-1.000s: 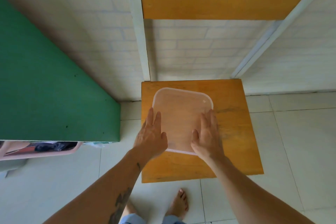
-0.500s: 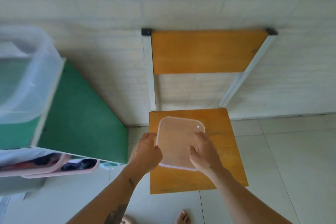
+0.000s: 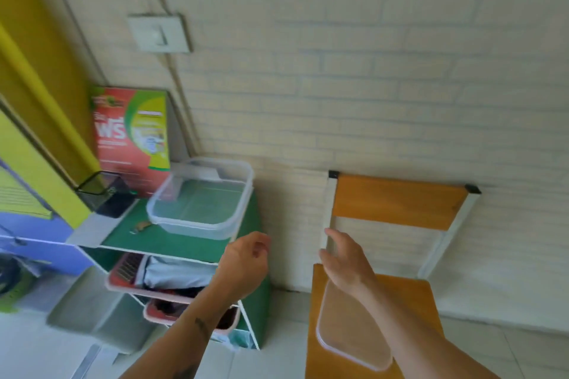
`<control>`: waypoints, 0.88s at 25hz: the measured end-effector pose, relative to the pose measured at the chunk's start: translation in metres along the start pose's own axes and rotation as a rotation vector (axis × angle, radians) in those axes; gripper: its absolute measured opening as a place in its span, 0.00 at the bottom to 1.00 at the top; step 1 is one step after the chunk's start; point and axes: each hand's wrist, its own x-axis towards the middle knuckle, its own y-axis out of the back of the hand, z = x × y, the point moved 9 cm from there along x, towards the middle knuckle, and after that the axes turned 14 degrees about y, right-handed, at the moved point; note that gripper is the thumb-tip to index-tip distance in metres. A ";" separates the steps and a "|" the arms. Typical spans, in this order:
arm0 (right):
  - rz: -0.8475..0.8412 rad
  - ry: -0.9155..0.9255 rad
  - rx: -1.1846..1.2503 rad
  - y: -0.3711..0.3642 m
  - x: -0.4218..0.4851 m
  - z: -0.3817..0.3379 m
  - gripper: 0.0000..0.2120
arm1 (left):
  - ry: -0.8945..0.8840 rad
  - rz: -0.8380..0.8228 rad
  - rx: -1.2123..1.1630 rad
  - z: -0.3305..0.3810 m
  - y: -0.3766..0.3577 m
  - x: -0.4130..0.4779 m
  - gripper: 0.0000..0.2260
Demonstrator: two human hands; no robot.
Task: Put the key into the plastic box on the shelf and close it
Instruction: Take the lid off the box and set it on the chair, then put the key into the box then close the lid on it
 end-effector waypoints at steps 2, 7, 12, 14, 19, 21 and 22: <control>0.003 0.047 0.018 -0.011 0.017 -0.034 0.27 | 0.017 0.059 -0.083 -0.011 0.040 0.004 0.13; 0.033 0.095 0.012 -0.050 0.064 -0.103 0.27 | -0.031 0.132 -0.253 -0.032 0.123 0.035 0.17; 0.108 0.087 -0.028 -0.091 0.110 -0.157 0.25 | -0.061 0.192 -0.303 -0.069 0.196 0.090 0.18; 0.151 0.073 -0.082 -0.105 0.128 -0.166 0.25 | -0.071 0.240 -0.314 -0.090 0.222 0.114 0.18; 0.186 -0.040 -0.217 -0.127 0.144 -0.165 0.26 | -0.090 0.253 -0.086 -0.139 0.230 0.166 0.14; 0.186 -0.071 -0.262 -0.130 0.148 -0.161 0.27 | -0.120 0.211 0.052 -0.153 0.217 0.182 0.16; 0.184 -0.085 -0.279 -0.133 0.150 -0.159 0.27 | -0.138 0.193 0.119 -0.159 0.209 0.187 0.18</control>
